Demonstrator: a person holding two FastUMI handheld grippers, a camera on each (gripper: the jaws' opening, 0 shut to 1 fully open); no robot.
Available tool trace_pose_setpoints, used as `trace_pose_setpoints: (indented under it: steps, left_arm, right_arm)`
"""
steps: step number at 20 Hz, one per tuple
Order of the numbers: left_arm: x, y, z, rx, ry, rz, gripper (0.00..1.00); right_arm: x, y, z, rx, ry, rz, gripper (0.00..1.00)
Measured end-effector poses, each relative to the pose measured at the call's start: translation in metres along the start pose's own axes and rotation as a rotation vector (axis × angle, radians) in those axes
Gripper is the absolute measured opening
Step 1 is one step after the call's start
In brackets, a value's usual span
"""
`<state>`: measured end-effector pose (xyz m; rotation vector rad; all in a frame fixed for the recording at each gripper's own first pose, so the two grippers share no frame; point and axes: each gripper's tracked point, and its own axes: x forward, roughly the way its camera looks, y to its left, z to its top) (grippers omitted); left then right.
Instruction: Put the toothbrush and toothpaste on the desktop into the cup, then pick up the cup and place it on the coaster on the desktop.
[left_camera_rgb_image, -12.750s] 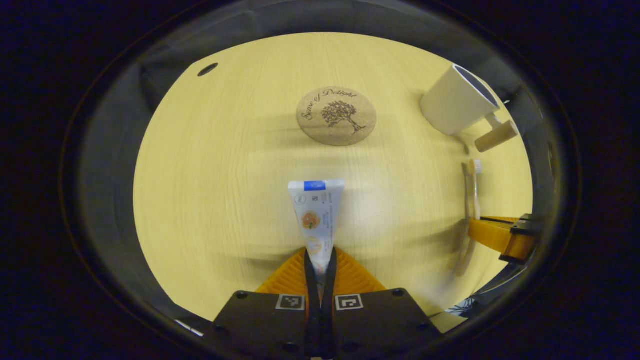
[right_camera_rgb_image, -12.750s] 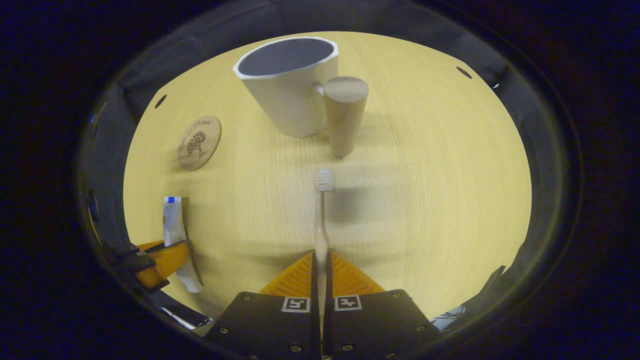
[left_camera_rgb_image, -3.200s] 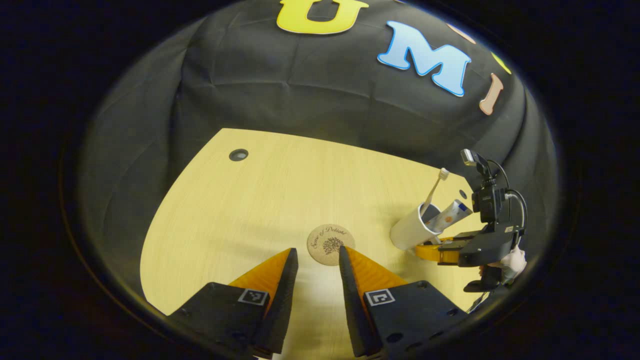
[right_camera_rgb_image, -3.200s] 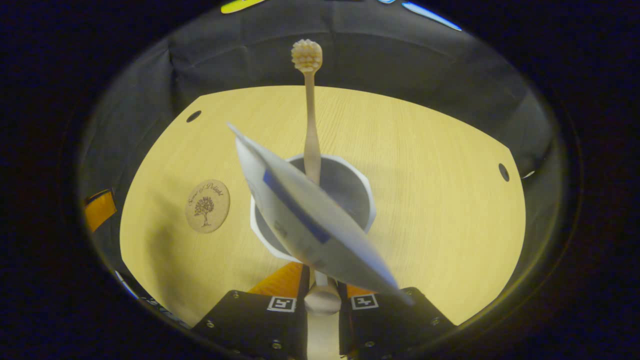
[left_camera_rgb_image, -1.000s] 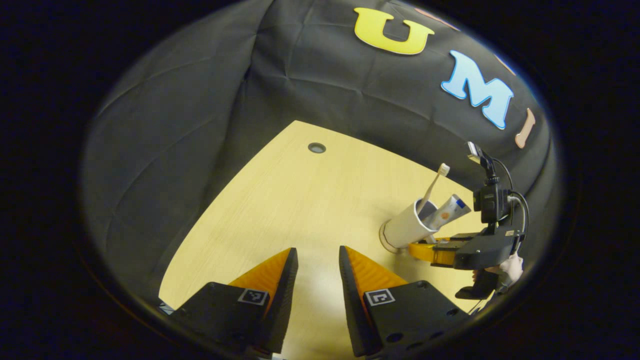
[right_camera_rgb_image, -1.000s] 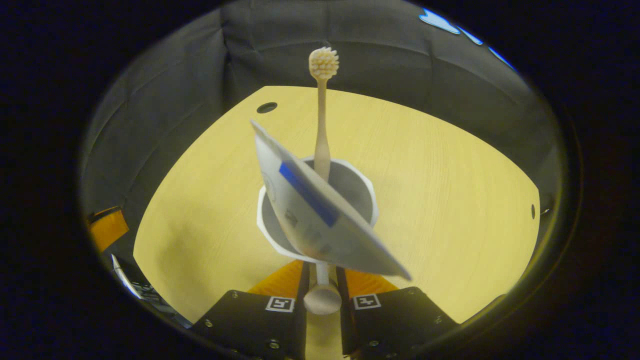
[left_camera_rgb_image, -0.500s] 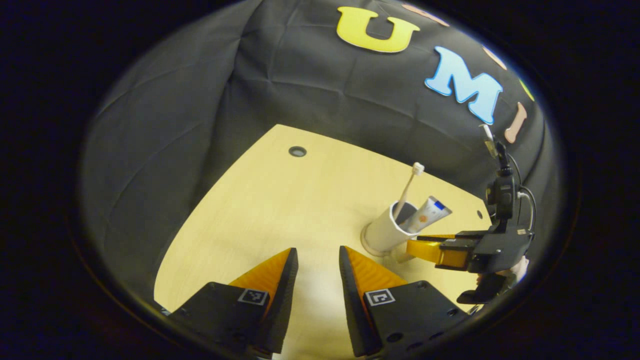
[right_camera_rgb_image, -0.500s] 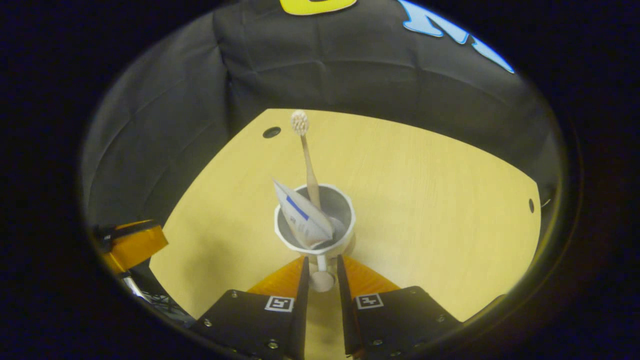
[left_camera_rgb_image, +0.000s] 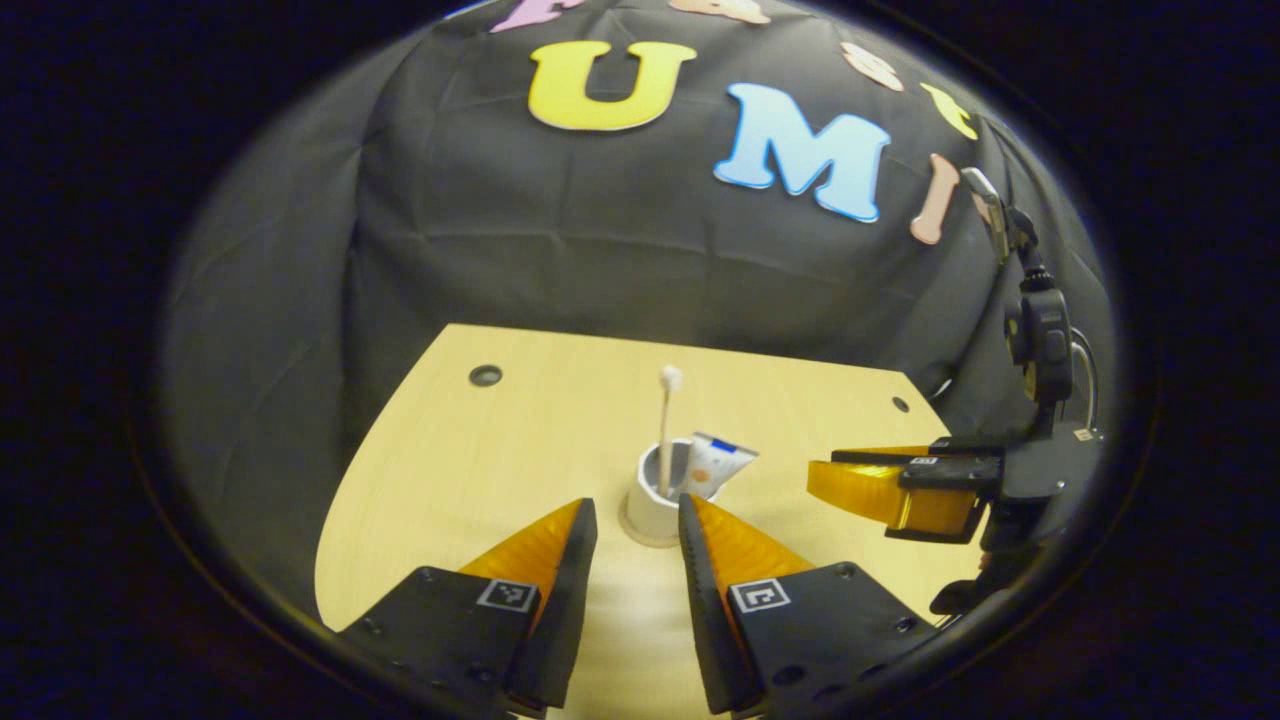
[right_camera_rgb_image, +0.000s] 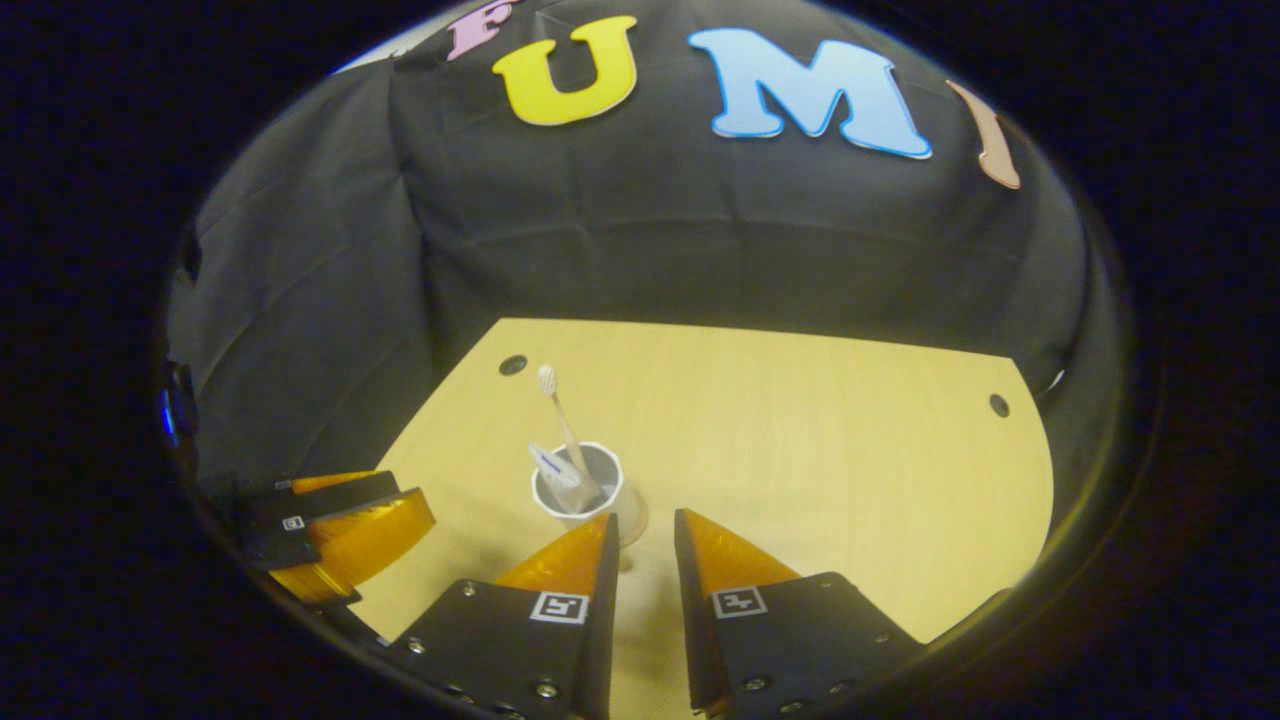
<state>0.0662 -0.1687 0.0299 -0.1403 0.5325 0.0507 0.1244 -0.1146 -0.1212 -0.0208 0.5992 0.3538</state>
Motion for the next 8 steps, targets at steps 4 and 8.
trace_pose_setpoints:
  steps: [4, 8]
  left_arm:
    - [-0.023, -0.049, 0.054, 0.099, -0.158, -0.046, 0.58]
    - [-0.061, -0.087, 0.105, 0.133, -0.332, -0.069, 0.55]
  right_arm:
    - [-0.054, -0.032, 0.041, 0.045, -0.202, -0.085, 0.29]
    - [-0.115, -0.045, 0.077, 0.050, -0.399, -0.130, 0.29]
